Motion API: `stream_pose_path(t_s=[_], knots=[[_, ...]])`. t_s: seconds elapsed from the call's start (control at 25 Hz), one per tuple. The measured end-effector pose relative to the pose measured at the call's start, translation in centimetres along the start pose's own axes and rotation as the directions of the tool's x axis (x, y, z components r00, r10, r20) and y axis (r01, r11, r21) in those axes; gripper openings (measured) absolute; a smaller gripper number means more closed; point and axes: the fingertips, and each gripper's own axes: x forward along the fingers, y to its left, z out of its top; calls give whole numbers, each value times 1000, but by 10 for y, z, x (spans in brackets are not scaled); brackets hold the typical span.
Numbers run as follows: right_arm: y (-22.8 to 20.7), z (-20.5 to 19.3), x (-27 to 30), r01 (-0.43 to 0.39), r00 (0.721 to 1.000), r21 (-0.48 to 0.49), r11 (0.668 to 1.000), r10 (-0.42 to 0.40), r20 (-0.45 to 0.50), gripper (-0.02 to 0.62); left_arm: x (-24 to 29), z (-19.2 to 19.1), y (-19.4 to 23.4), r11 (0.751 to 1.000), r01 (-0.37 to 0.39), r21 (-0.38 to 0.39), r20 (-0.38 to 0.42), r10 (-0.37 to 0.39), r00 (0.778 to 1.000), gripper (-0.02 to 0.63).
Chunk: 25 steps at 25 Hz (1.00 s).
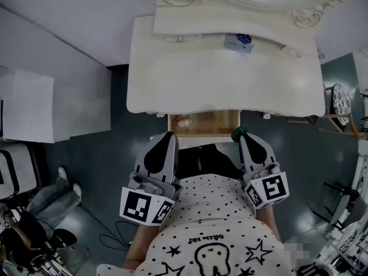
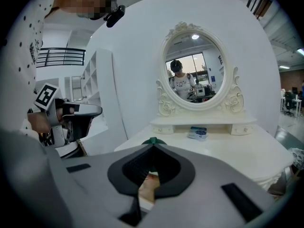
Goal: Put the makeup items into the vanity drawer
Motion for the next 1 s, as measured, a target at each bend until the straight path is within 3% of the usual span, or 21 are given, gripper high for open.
stream_pose_path(t_s=[0.44,0.68,1.0], knots=[[-6,-7,24,-13,1000,-45,999,12,-24,8,5,-5,8,1000,-15,-4,-18,15,1000,-3],[-14,-36,41,-4,996,-36,999,1,-87,8,18,-18,6,1000,2,-18,-50,-3,999,-4],[-9,-80,79,-82,981,-96,992,64,-182,9,33,-51,5,999,19,-48,-81,-23,996,-4]])
